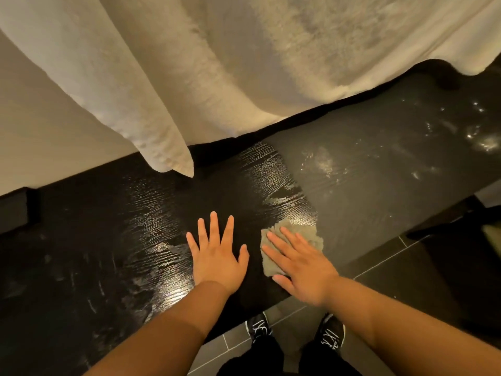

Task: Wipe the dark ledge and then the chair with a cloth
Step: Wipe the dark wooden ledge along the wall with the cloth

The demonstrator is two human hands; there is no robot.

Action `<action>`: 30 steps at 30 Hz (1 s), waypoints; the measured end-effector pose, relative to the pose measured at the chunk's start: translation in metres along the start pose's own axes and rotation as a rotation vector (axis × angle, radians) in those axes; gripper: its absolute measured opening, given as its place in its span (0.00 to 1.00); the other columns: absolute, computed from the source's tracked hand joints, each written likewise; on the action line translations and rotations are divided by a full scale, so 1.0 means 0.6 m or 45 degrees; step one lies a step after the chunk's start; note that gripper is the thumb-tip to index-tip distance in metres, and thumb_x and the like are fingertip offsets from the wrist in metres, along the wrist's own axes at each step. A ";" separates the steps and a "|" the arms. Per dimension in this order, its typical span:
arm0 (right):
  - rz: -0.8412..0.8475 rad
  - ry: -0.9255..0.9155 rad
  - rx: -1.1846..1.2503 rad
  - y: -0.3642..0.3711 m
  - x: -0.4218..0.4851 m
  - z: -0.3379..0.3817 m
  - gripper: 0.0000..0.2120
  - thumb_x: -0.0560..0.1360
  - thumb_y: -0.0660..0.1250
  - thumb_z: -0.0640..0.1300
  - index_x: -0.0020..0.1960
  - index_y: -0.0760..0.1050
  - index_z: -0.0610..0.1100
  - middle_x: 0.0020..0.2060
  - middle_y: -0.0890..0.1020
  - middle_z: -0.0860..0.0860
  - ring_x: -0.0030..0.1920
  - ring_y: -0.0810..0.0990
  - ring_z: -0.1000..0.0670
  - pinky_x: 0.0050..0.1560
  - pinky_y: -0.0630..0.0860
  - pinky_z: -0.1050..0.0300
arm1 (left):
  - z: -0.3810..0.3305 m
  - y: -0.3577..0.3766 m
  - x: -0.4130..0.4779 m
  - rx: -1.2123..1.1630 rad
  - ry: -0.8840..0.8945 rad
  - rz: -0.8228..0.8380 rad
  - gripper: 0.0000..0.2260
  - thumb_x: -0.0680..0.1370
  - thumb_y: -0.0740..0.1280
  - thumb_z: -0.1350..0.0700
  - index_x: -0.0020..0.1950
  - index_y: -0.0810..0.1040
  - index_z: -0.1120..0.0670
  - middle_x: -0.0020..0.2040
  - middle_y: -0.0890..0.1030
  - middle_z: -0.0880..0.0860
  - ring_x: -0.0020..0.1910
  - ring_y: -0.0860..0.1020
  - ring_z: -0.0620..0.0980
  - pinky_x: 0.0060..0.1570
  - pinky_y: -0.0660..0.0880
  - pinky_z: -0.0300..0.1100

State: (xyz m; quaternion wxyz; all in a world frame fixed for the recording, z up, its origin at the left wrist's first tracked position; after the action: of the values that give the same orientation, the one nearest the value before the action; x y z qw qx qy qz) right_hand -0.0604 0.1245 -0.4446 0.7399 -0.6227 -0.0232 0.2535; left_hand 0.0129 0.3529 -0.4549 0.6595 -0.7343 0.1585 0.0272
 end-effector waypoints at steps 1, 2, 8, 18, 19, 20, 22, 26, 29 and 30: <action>0.009 -0.049 -0.034 -0.004 0.005 -0.025 0.32 0.83 0.52 0.64 0.84 0.53 0.53 0.84 0.49 0.52 0.83 0.43 0.44 0.81 0.48 0.41 | -0.001 0.000 0.000 -0.011 0.003 -0.007 0.35 0.81 0.49 0.33 0.86 0.49 0.43 0.87 0.43 0.54 0.84 0.39 0.62 0.80 0.37 0.66; 0.000 -0.052 -0.074 -0.010 0.016 -0.052 0.32 0.84 0.51 0.63 0.84 0.53 0.53 0.84 0.49 0.52 0.83 0.44 0.44 0.81 0.51 0.40 | -0.002 0.000 0.001 -0.019 0.006 -0.012 0.35 0.81 0.49 0.33 0.86 0.49 0.42 0.87 0.43 0.54 0.84 0.39 0.62 0.80 0.37 0.66; -0.100 0.490 0.024 -0.033 0.065 -0.087 0.33 0.83 0.41 0.64 0.84 0.48 0.52 0.84 0.46 0.51 0.83 0.40 0.42 0.81 0.48 0.38 | 0.000 0.000 -0.001 -0.025 0.009 -0.026 0.34 0.81 0.51 0.34 0.86 0.49 0.42 0.87 0.44 0.54 0.84 0.39 0.62 0.80 0.37 0.66; -0.090 0.060 -0.097 0.000 -0.034 -0.083 0.30 0.84 0.53 0.61 0.83 0.57 0.53 0.83 0.55 0.51 0.83 0.50 0.42 0.80 0.54 0.40 | 0.000 0.000 -0.002 0.000 0.007 -0.037 0.34 0.81 0.50 0.34 0.86 0.50 0.43 0.87 0.45 0.55 0.84 0.41 0.62 0.80 0.40 0.67; -0.086 0.168 -0.085 -0.004 -0.037 -0.096 0.29 0.84 0.51 0.61 0.83 0.56 0.53 0.83 0.54 0.51 0.83 0.49 0.43 0.80 0.55 0.39 | 0.000 0.000 -0.003 0.007 0.008 -0.035 0.34 0.81 0.49 0.34 0.86 0.49 0.43 0.87 0.45 0.55 0.84 0.41 0.62 0.80 0.40 0.67; -0.082 0.278 -0.068 -0.007 -0.042 -0.099 0.29 0.85 0.48 0.61 0.83 0.54 0.53 0.83 0.53 0.51 0.83 0.47 0.43 0.79 0.56 0.37 | 0.000 0.001 -0.004 0.010 0.009 -0.039 0.34 0.81 0.49 0.34 0.86 0.49 0.43 0.87 0.45 0.55 0.84 0.41 0.62 0.80 0.40 0.67; -0.134 0.446 -0.009 -0.004 -0.044 -0.079 0.30 0.84 0.46 0.61 0.84 0.52 0.52 0.84 0.50 0.50 0.83 0.44 0.42 0.79 0.55 0.36 | 0.000 0.000 -0.004 0.015 0.006 -0.051 0.34 0.81 0.49 0.34 0.86 0.49 0.43 0.87 0.45 0.55 0.84 0.41 0.62 0.80 0.41 0.67; -0.129 0.436 0.025 0.023 -0.031 0.022 0.33 0.83 0.47 0.61 0.84 0.54 0.49 0.83 0.52 0.46 0.82 0.43 0.38 0.79 0.53 0.35 | -0.001 0.000 -0.003 0.036 -0.016 -0.041 0.34 0.81 0.49 0.34 0.86 0.49 0.43 0.87 0.45 0.55 0.85 0.42 0.62 0.81 0.42 0.66; -0.068 0.089 -0.027 0.040 -0.045 0.057 0.31 0.83 0.47 0.61 0.83 0.54 0.51 0.83 0.50 0.49 0.82 0.42 0.41 0.81 0.42 0.40 | -0.003 -0.002 -0.007 0.054 -0.008 -0.035 0.34 0.82 0.49 0.34 0.86 0.47 0.43 0.87 0.44 0.54 0.85 0.41 0.61 0.81 0.42 0.66; -0.056 0.020 -0.029 0.034 -0.051 0.043 0.30 0.83 0.47 0.61 0.83 0.53 0.52 0.83 0.49 0.51 0.83 0.41 0.43 0.81 0.41 0.42 | -0.004 -0.004 -0.006 0.053 -0.004 -0.035 0.34 0.82 0.50 0.34 0.86 0.47 0.43 0.87 0.44 0.54 0.85 0.41 0.61 0.81 0.42 0.66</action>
State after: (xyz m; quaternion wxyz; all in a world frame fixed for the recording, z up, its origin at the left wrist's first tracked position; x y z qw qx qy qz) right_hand -0.1030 0.1375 -0.4492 0.7382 -0.6325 -0.0341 0.2323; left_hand 0.0095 0.3517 -0.4516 0.6753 -0.7224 0.1480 0.0161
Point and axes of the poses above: each hand's wrist, its own x-axis towards the middle knuckle, its own y-axis out of the palm, z = x × y, the point moved 1 cm from there along x, towards the middle knuckle
